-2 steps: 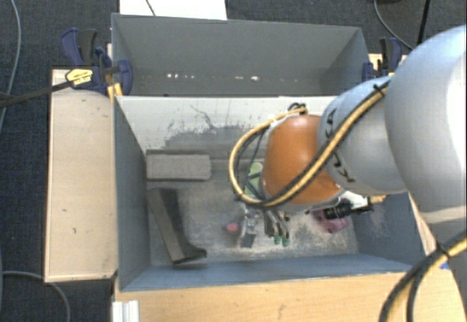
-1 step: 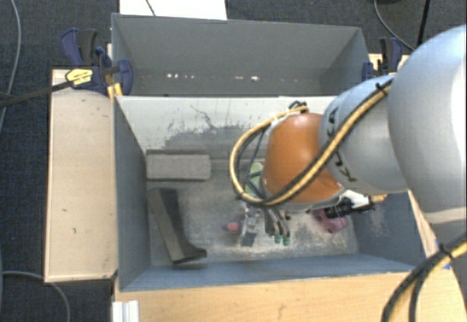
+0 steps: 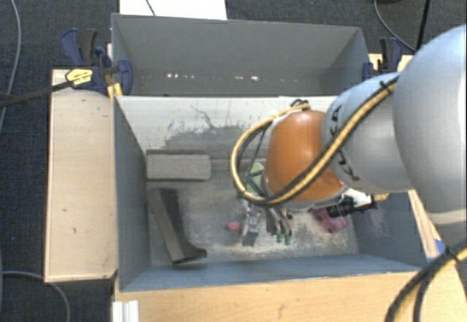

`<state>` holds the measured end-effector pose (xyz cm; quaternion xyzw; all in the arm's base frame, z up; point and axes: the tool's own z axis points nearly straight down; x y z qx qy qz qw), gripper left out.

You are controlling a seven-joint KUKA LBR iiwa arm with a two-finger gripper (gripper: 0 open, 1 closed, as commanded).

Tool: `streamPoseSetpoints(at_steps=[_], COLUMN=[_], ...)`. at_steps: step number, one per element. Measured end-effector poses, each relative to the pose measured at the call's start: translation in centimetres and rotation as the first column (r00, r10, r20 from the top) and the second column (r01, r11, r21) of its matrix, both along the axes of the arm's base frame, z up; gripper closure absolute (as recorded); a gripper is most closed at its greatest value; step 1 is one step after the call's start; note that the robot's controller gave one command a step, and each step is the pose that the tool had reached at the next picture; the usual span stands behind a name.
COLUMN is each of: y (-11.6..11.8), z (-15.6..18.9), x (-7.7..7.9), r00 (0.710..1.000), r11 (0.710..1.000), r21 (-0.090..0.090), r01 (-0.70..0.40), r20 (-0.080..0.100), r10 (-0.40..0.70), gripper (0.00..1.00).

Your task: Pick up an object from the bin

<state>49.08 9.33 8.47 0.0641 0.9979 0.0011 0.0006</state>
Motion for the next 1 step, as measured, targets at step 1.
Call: streamPoseSetpoints(at_steps=[1], y=[0.00], z=[1.41], x=[0.02], r00=[1.000], r11=[1.000], r21=[0.000], r01=[0.000], r20=[0.001], r10=[0.000], gripper=[1.00])
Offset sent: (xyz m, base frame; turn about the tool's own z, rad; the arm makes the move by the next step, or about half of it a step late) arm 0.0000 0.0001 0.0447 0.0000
